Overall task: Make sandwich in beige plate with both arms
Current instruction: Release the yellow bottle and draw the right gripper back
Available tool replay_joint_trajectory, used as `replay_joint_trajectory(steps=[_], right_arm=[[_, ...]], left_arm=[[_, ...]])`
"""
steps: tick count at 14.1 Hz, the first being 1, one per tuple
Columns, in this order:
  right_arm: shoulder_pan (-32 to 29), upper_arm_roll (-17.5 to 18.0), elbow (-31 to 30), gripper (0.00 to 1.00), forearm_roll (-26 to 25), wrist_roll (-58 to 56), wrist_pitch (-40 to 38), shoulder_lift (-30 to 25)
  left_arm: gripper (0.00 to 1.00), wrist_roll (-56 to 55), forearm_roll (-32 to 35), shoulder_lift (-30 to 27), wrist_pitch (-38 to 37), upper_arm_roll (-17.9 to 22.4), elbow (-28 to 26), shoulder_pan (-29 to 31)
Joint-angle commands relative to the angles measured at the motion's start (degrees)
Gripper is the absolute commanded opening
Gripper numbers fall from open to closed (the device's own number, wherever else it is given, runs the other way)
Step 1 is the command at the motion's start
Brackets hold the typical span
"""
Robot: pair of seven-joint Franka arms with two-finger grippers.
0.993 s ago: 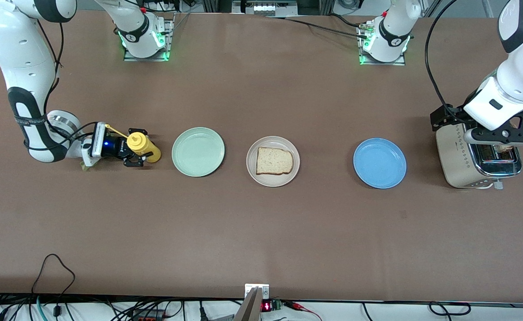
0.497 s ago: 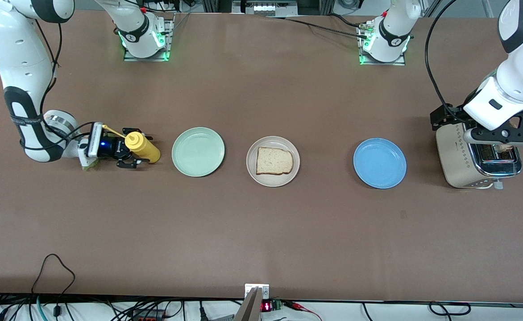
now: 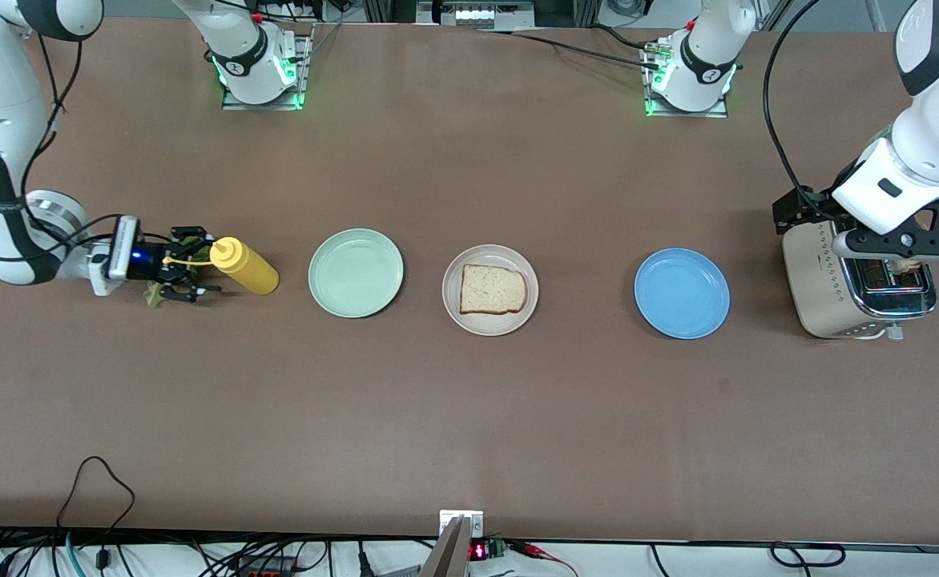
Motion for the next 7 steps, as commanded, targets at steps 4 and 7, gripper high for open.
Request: replay_joint_trajectory(steps=[4,7], right_arm=[[-2.5,-2.6,4.1,1.0,-7.9,12.2,-0.1,-2.0],[0.0,-5.7,7.3,1.0,-11.3,22.1,2.2,-3.7]], left_arm=[[1.0,0.5,-0.8,-0.3,-1.0,0.7,0.6,-0.4],[1.0,0.5,-0.8,-0.3,-1.0,0.7,0.7,-0.4]])
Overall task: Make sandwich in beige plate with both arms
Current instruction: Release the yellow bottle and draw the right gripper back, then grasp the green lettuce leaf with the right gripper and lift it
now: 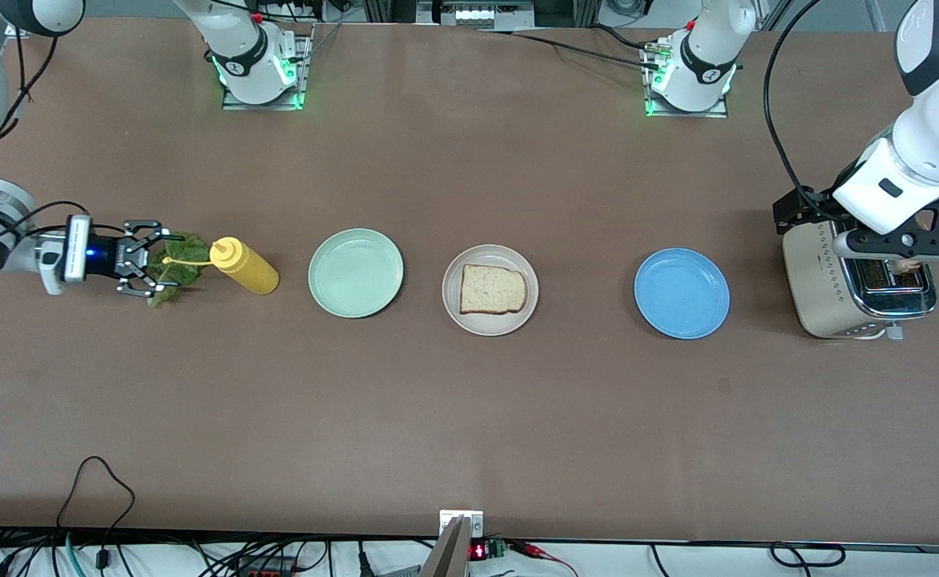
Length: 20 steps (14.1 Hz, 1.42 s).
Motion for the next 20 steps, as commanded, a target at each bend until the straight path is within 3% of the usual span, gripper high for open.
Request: replay_joint_trajectory(steps=[1,4,8,12,17,20], right_arm=[[3.1,-3.0,2.7,1.0,-3.6,10.0,1.3,-2.4],[8.6,-8.0,4.3,1.0,-7.4,24.0,2.7,-5.6],[22.1,-19.2,4.1,1.0,-16.9,47.1,7.5,-12.2],[35.1,-30.0,3.9,1.0,-23.0,73.4,9.7,-12.3],[44.6,-31.1,-3.8,1.0,-33.1,95.9,27.9,-11.6],[46.8,-31.0,-6.0,1.0,-34.6,100.6,34.7,-7.8]], left_arm=[[1.0,0.5,-0.8,-0.3,-1.0,0.6,0.7,-0.4],[1.0,0.5,-0.8,-0.3,-1.0,0.6,0.7,-0.4],[1.0,0.5,-0.8,-0.3,-1.0,0.6,0.7,-0.4],[1.0,0.5,-0.8,-0.3,-1.0,0.6,0.6,-0.4],[1.0,0.5,-0.8,-0.3,-1.0,0.6,0.6,-0.4],[1.0,0.5,-0.8,-0.3,-1.0,0.8,0.6,-0.4]])
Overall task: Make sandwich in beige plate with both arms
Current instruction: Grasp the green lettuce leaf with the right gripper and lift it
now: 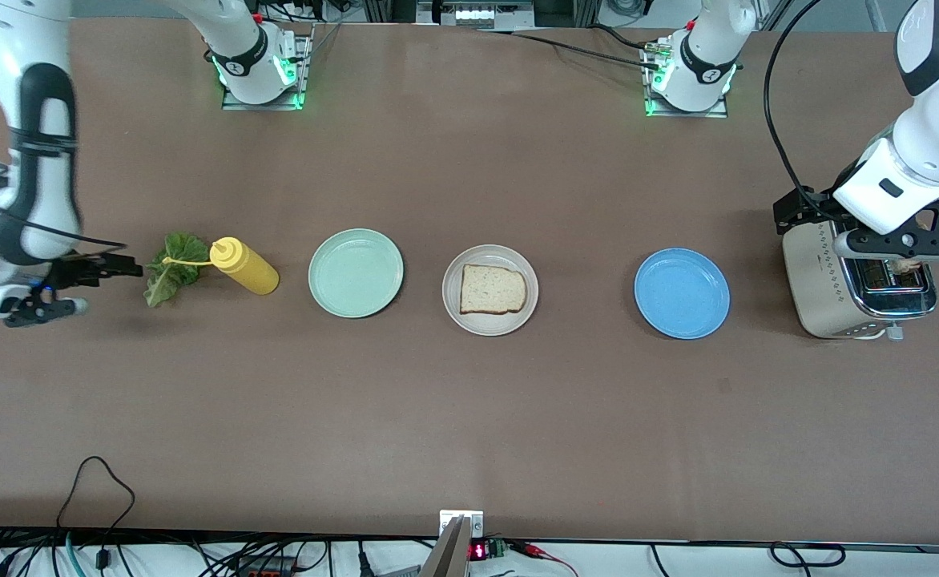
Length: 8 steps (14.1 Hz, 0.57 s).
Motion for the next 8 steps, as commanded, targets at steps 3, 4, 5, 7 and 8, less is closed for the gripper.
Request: replay_joint_trajectory(steps=[3,4,5,7,8], right_arm=[[2.0,-1.0,-2.3,1.0,-1.2,2.8,7.7,4.2],[2.1,-1.0,-2.4,1.0,-1.1,3.4,7.9,4.9],[2.0,-0.8,-2.3,1.0,-1.0,3.7,8.1,5.3],[1.8,-0.8,-2.4,1.0,-0.2,3.7,9.6,6.4],[1.7,0.0,-2.4,1.0,1.1,3.7,9.7,6.5]], left_arm=[[1.0,0.6,-0.8,-0.3,-1.0,0.7,0.6,-0.4],[1.0,0.6,-0.8,-0.3,-1.0,0.7,0.6,-0.4],[1.0,0.6,-0.8,-0.3,-1.0,0.7,0.6,-0.4],[1.0,0.6,-0.8,-0.3,-1.0,0.7,0.6,-0.2],[1.0,0.6,-0.8,-0.3,-1.0,0.7,0.6,-0.2]])
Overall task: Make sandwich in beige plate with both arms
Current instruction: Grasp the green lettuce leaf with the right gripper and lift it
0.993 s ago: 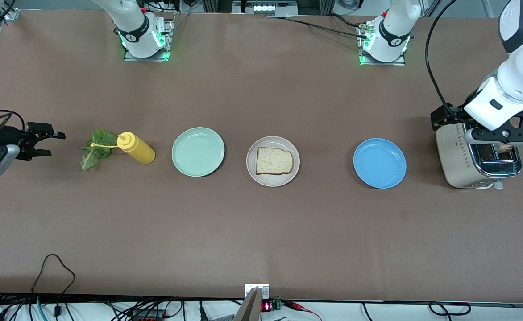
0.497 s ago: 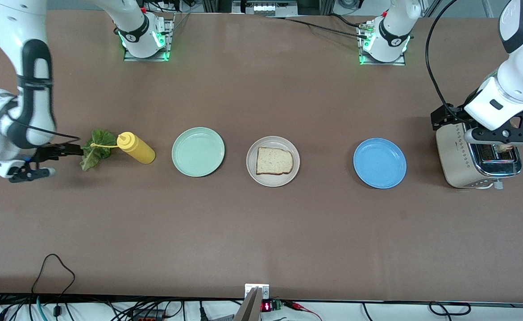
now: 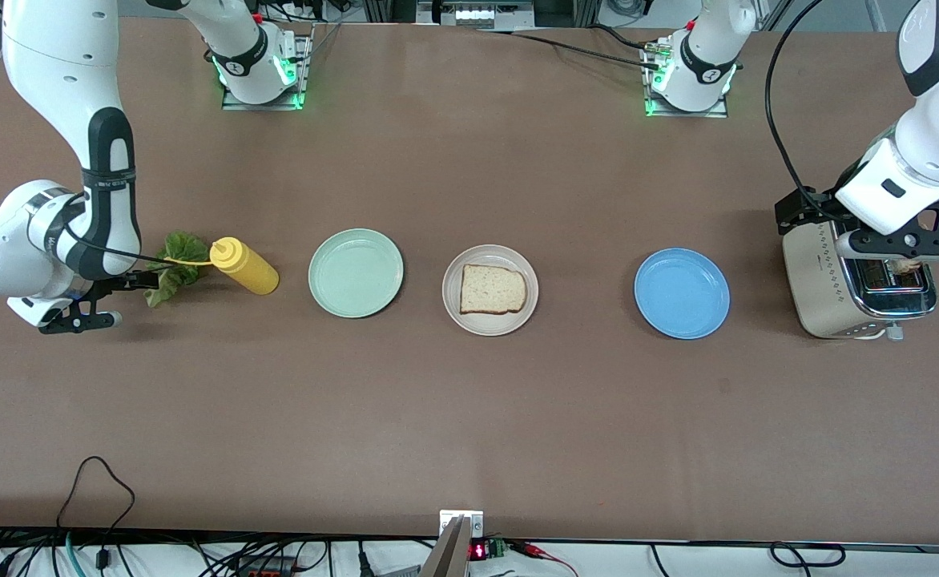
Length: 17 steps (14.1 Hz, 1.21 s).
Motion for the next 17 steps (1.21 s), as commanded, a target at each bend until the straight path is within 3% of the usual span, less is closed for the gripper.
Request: replay_joint_trajectory(steps=[1,4,5,6,10,12,17], right_arm=[[0.2,0.8,-0.6,1.0,2.0,0.8,1.4,0.7],[-0.3,1.8,-0.6,1.0,5.9,-0.3,2.7,2.6],[-0.3,1.9,-0.6,0.93,6.4,-0.5,2.8,2.9],[-0.5,2.3,-0.6,0.82,6.4,-0.5,2.8,3.0],[-0.4,2.2,-0.6,0.21,6.4,-2.1,2.2,2.9],[-0.5,2.1,-0.4,0.02,6.4,-6.0,2.0,2.6],[0.2,0.2,2.2,0.0,5.8,-12.2,-2.5,1.0]], left_arm=[[1.0,0.6,-0.8,-0.3,-1.0,0.5,0.5,-0.2],[1.0,0.6,-0.8,-0.3,-1.0,0.5,0.6,-0.2],[1.0,0.6,-0.8,-0.3,-1.0,0.5,0.6,-0.2],[1.0,0.6,-0.8,-0.3,-1.0,0.5,0.6,-0.2],[1.0,0.6,-0.8,-0.3,-1.0,0.5,0.6,-0.2],[1.0,0.6,-0.8,-0.3,-1.0,0.5,0.6,-0.2],[1.0,0.6,-0.8,-0.3,-1.0,0.5,0.6,-0.2]])
